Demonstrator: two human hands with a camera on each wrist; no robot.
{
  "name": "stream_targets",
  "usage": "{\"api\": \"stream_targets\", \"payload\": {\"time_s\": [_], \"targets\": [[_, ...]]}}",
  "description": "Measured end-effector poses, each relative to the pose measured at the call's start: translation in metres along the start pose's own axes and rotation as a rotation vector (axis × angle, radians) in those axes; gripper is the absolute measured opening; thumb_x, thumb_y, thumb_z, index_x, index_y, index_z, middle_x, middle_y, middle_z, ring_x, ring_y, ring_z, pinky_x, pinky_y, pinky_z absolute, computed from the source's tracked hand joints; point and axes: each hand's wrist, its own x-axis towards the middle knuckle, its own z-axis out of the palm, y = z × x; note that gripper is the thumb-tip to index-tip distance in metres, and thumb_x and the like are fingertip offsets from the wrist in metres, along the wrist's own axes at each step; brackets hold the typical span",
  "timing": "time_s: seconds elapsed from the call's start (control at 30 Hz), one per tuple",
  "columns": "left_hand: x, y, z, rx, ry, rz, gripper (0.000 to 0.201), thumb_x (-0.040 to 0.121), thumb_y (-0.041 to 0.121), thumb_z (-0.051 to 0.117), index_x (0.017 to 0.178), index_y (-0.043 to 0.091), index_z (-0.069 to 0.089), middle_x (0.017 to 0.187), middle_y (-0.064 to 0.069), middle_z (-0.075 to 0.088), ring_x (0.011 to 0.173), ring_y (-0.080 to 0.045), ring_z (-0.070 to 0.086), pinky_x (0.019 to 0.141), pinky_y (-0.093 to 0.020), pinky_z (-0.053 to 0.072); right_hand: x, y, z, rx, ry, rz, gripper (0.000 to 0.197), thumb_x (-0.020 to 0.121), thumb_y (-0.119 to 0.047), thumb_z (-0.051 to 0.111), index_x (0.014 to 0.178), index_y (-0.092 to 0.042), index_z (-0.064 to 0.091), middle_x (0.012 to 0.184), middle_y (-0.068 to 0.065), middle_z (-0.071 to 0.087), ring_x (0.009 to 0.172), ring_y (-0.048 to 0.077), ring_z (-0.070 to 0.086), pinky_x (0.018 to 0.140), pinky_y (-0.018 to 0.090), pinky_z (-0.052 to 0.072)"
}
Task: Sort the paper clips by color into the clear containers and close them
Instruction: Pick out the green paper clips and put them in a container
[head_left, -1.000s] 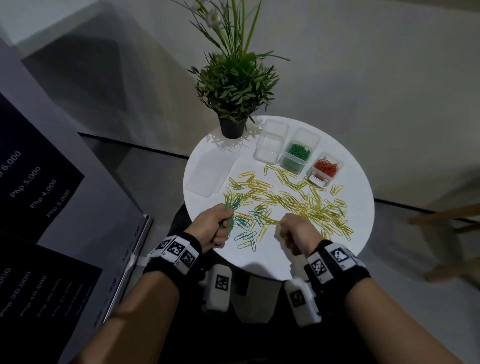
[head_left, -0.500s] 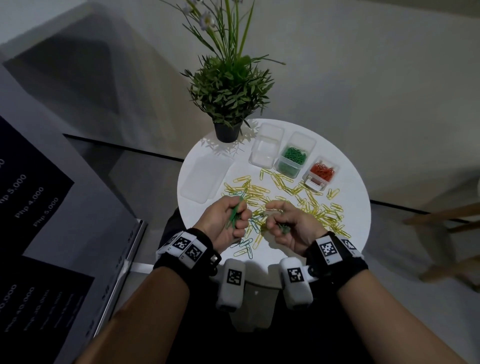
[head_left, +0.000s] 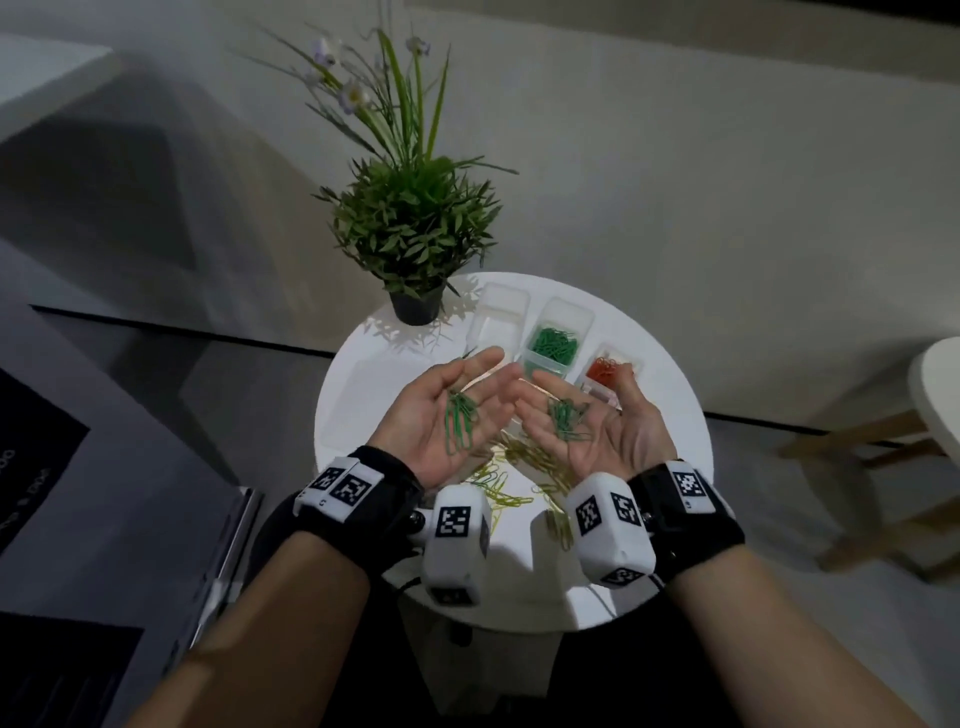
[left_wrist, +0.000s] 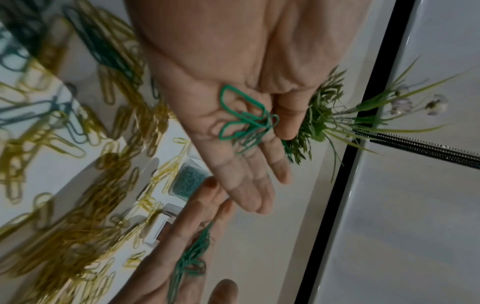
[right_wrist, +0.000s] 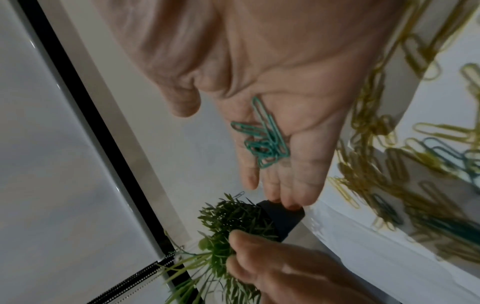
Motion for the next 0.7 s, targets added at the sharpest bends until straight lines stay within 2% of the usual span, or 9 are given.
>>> {"api": "stream_targets", "payload": {"time_s": [0.07,0.13,0.2,0.27,0.47,0.53,0.6,0.67,0.7], "targets": [[0.013,0.003,0.009,0.102,0.076,-0.018,0.036,0.096,0.023,0.045,0.079,0.006,0.072,0.092,-0.013,0.07,0.059,-0.013,0.063,0.049,-0.019,0.053,0.002,-0.009,0.006,-0.057,0.088,-0.042,0.071,0.087,-0.059,0.042,0.107,0.004,0.069,0.117,0.028,0.062,0.088,0.034,0.069,0.075,0.036,0.057],[0.028,0.004,0.023,0.308,0.164,-0.04,0.027,0.094,0.02,0.046,0.073,0.01,0.059,0.069,-0.003,0.06,0.039,-0.005,0.04,0.031,-0.013,0.031,0.006,-0.023,0.015,-0.156,0.185,-0.065,0.05,0.084,-0.045,0.052,0.086,-0.001,0.074,0.09,0.021,0.069,0.063,0.024,0.066,0.057,0.026,0.055],[0.047,0.005,0.039,0.516,0.21,-0.034,0.024,0.093,0.018,0.044,0.071,0.014,0.05,0.056,0.003,0.044,0.033,-0.004,0.025,0.028,-0.013,0.016,0.016,-0.041,0.023,-0.242,0.326,-0.097,0.037,0.09,-0.036,0.051,0.081,-0.003,0.067,0.074,0.015,0.064,0.048,0.018,0.059,0.046,0.019,0.047],[0.067,0.006,0.053,0.671,0.26,0.019,0.025,0.094,0.017,0.04,0.07,0.015,0.046,0.05,0.005,0.033,0.032,-0.006,0.019,0.03,-0.013,0.012,0.033,-0.061,0.03,-0.284,0.481,-0.155,0.039,0.099,-0.035,0.04,0.081,-0.005,0.057,0.072,0.014,0.057,0.041,0.016,0.055,0.041,0.017,0.044],[0.107,0.005,0.057,0.784,0.376,0.044,0.015,0.089,0.007,0.036,0.079,0.014,0.046,0.059,-0.001,0.033,0.045,-0.013,0.025,0.041,-0.017,0.019,0.081,-0.092,0.036,-0.46,0.657,-0.199,0.048,0.1,-0.051,0.031,0.086,-0.009,0.05,0.074,0.012,0.044,0.059,0.02,0.042,0.049,0.026,0.043],[0.115,0.003,0.052,0.752,0.383,0.076,0.027,0.083,-0.007,0.031,0.088,0.01,0.051,0.064,-0.004,0.038,0.049,-0.014,0.029,0.046,-0.022,0.021,0.089,-0.095,0.032,-0.494,0.663,-0.2,0.046,0.098,-0.052,0.033,0.086,-0.012,0.051,0.075,0.006,0.044,0.06,0.017,0.039,0.061,0.03,0.04],[0.128,0.0,0.048,0.783,0.393,0.161,0.038,0.08,-0.013,0.027,0.091,0.011,0.054,0.069,-0.006,0.043,0.052,-0.015,0.032,0.048,-0.024,0.022,0.095,-0.095,0.027,-0.462,0.616,-0.201,0.038,0.099,-0.048,0.035,0.085,-0.015,0.05,0.072,0.001,0.038,0.056,0.014,0.032,0.059,0.028,0.034],[0.142,-0.002,0.049,0.941,0.391,0.275,0.036,0.087,-0.007,0.032,0.088,0.02,0.055,0.074,-0.005,0.047,0.053,-0.015,0.036,0.049,-0.025,0.027,0.095,-0.095,0.023,-0.438,0.574,-0.215,0.032,0.1,-0.041,0.036,0.095,-0.015,0.054,0.087,0.004,0.049,0.064,0.013,0.042,0.061,0.027,0.037],[0.149,-0.004,0.051,1.025,0.382,0.341,0.034,0.09,-0.003,0.034,0.087,0.023,0.056,0.077,-0.004,0.049,0.056,-0.015,0.039,0.051,-0.025,0.029,0.093,-0.094,0.02,-0.434,0.56,-0.23,0.033,0.1,-0.037,0.036,0.109,-0.013,0.057,0.104,0.008,0.053,0.083,0.015,0.054,0.072,0.028,0.043]]}}
